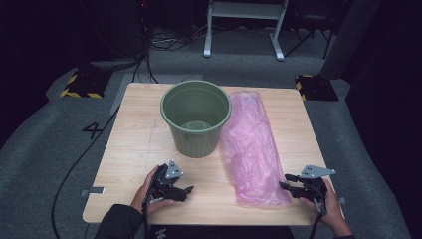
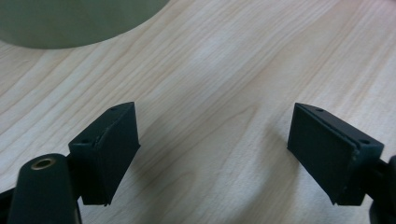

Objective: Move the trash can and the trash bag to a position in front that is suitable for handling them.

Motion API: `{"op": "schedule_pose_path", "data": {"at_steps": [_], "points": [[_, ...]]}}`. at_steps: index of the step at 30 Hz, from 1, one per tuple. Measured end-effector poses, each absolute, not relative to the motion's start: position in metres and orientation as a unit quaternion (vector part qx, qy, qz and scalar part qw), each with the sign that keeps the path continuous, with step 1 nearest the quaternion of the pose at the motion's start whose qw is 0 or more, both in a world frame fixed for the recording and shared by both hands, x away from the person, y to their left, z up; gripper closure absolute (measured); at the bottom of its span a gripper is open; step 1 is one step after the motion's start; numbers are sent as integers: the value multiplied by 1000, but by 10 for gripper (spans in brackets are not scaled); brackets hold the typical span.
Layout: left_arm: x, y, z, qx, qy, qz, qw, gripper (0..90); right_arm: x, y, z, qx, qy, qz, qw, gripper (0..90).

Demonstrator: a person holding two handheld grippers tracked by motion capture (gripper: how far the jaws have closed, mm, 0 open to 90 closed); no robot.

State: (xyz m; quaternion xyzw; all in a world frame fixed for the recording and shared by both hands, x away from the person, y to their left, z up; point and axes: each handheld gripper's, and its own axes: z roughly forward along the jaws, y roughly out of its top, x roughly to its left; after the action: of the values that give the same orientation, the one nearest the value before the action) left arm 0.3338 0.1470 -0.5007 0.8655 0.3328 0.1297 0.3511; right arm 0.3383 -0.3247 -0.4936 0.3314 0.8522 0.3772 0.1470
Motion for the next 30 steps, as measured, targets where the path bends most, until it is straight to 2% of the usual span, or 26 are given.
{"op": "schedule_pose_path", "data": {"at_steps": [6,10,21,30], "points": [[334,144,-492,858,339,150,356,166,335,-303,-493,313,852,395,143,568],[335,141,-484,842,347,145,387,174,334,-287,-493,293,859,398,136,568],[329,113,-471,842,315,141,414,172,333,-242,-498,246,880,390,116,579],[322,97,-465,843,293,138,429,166,333,-224,-499,235,882,394,110,578]]}}
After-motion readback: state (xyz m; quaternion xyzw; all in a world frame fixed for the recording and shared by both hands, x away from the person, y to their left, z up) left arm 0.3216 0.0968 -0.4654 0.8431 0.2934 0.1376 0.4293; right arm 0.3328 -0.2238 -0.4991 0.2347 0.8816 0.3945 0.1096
